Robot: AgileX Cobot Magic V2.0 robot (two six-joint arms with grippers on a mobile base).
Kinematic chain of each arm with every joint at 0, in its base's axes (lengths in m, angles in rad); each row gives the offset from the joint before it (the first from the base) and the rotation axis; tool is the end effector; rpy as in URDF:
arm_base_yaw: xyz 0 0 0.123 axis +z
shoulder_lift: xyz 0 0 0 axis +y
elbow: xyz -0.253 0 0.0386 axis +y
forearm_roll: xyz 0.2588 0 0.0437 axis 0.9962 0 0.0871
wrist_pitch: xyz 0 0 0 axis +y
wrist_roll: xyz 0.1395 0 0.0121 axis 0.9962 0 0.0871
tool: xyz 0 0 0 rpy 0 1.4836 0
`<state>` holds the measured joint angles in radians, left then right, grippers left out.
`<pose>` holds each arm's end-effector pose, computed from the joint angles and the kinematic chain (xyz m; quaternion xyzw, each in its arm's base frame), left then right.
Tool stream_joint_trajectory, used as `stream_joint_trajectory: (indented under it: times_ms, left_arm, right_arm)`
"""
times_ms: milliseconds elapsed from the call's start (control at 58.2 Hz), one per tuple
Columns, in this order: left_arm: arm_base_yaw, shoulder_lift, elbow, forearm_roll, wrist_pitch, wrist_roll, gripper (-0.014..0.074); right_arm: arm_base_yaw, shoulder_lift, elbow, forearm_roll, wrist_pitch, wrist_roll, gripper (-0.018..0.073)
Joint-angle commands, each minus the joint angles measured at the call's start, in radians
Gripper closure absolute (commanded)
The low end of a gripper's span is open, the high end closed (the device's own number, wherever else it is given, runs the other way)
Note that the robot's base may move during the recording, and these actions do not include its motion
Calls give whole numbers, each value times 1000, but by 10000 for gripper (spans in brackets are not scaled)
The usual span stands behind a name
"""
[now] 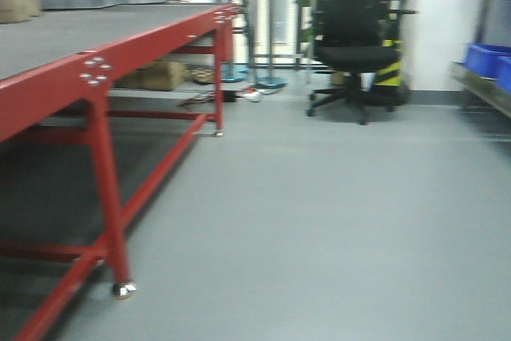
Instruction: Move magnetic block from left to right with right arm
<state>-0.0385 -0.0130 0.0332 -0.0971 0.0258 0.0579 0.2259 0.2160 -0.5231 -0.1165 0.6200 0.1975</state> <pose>0.1459 -0.0060 0.2025 0.0007 0.6923 -0.0289 0.7210 0.1297 0.0201 0.3039 -0.0271 0.7806 0.0760 0.6198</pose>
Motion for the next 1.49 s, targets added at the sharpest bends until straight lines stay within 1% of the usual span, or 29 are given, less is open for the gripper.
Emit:
stream_joint_trajectory:
  times_ms: [0, 738, 1030, 1150, 1219, 1373, 1476]
  left_arm:
    - [0, -12, 6, -5, -83, -6, 722]
    - [2, -14, 9, -5, -83, -6, 722]
    - [41, -14, 9, -5, -83, -6, 722]
    - [43, -14, 9, -5, -83, -6, 722]
    - [31, -14, 9, -5, -83, -6, 722]
    - [-21, -14, 9, -5, -83, -6, 722]
    - [-27, -14, 9, -5, -83, -6, 722]
  right_arm:
    - [-4, 10, -24, -13, -93, -9, 330]
    - [-4, 10, -24, -13, -93, -9, 330]
    - [-4, 10, -24, -13, -93, -9, 330]
    - [-4, 10, -24, -13, -93, -9, 330]
    - [-4, 10, -24, -13, -93, -9, 330]
    - [-4, 10, -24, -13, -93, -9, 330]
    - [-4, 10, -24, -13, -93, -9, 330]
